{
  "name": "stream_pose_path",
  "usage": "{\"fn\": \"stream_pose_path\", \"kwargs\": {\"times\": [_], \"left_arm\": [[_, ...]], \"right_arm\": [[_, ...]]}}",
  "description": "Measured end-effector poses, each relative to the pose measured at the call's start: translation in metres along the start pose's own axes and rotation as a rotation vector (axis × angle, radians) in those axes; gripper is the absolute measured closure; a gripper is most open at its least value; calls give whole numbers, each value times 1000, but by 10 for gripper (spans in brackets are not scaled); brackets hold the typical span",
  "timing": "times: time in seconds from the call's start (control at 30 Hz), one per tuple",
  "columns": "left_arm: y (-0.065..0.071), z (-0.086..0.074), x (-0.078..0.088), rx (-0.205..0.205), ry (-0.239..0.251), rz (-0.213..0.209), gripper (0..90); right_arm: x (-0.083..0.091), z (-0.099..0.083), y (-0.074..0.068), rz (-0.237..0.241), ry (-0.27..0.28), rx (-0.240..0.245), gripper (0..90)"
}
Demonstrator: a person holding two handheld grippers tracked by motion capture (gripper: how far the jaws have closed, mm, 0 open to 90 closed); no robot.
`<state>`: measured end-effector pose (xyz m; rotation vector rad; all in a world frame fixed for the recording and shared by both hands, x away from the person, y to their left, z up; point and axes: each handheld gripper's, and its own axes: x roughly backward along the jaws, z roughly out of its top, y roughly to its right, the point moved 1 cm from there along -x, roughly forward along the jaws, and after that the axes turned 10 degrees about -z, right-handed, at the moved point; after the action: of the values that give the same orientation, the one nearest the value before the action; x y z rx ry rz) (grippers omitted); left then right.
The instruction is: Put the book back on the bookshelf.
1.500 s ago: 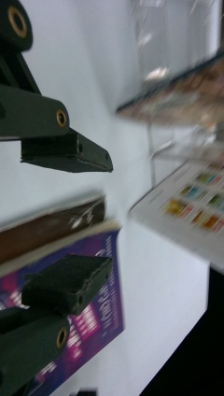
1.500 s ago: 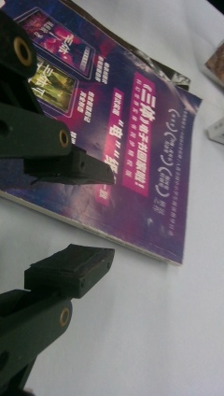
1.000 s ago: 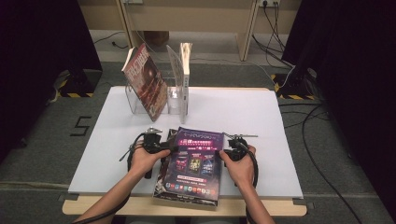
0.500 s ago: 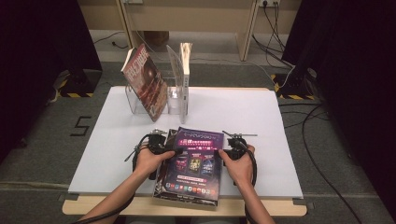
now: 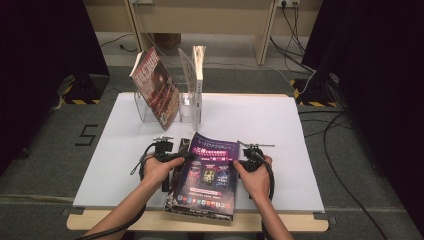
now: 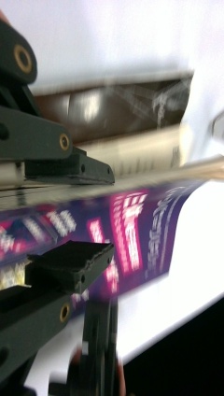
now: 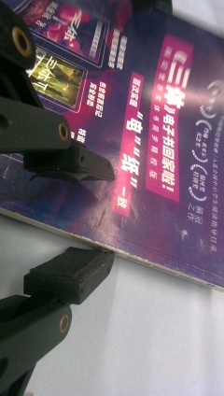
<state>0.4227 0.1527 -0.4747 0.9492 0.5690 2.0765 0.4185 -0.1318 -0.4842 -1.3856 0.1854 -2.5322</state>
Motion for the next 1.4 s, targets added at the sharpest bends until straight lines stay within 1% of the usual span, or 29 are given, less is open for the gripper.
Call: {"fn": "stream_pose_path", "kwargs": {"times": [0.07,0.13,0.17,0.2,0.23,0.27,0.3,0.33,0.4,0.5,0.53,0.57,0.63,0.73,0.8,0.83,0.87,0.9,0.97,1.07,1.1,1.2,1.27,1.3,1.33,1.37,1.4], "left_arm": [[2,-4,-3,3,-23,-15,623],[2,-8,-5,-29,-39,13,661],[1,-9,-5,-47,-46,28,700],[0,-9,-5,-51,-50,27,758],[-2,-9,-4,-41,-48,19,782],[-2,-9,-3,-58,-57,17,803],[-1,-8,-2,-72,-64,18,810],[0,-8,-1,-82,-69,17,813],[1,-6,0,-83,-72,8,817],[1,-6,0,-91,-79,9,817],[0,-7,0,-99,-81,12,817],[-1,-8,1,-98,-79,11,817],[-2,-9,1,-94,-80,11,817],[-4,-10,1,-89,-81,14,815],[-5,-10,2,-87,-82,15,815],[-5,-10,2,-88,-83,15,814],[-5,-10,1,-91,-84,17,813],[-5,-10,1,-91,-84,18,812],[-6,-10,1,-91,-85,21,809],[-7,-11,1,-91,-88,23,805],[-7,-11,1,-92,-88,24,804],[-8,-11,0,-91,-91,27,802],[-9,-11,0,-92,-95,31,800],[-9,-12,0,-95,-96,34,800],[-9,-12,0,-98,-97,37,800],[-9,-12,0,-100,-99,41,800],[-9,-12,0,-97,-100,44,800]], "right_arm": [[0,0,1,1,1,2,543],[0,0,1,-3,4,10,541],[0,0,1,-2,1,8,539],[0,0,0,3,0,3,539],[0,1,1,3,-3,10,540],[0,2,1,3,-11,15,541],[0,3,3,14,-14,27,543],[0,5,3,20,-19,10,544],[-1,10,4,11,-10,12,543],[-4,25,8,5,16,0,536],[-5,29,9,7,15,-12,534],[-7,35,12,9,14,-13,532],[-11,45,12,22,12,-30,529],[-18,57,14,8,4,-20,527],[-21,63,15,9,-5,-28,526],[-23,65,14,10,-8,-36,526],[-25,66,15,7,-18,-27,526],[-26,68,14,13,-26,-33,525],[-31,70,15,11,-27,-25,525],[-37,72,15,10,-50,-39,524],[-39,72,16,13,-53,-36,527],[-41,75,18,45,-58,-51,524],[-42,77,20,62,-68,-42,525],[-42,78,20,68,-71,-52,540],[-41,77,21,67,-70,-50,566],[-41,77,21,64,-70,-45,598],[-39,77,21,55,-48,-24,635]]}}
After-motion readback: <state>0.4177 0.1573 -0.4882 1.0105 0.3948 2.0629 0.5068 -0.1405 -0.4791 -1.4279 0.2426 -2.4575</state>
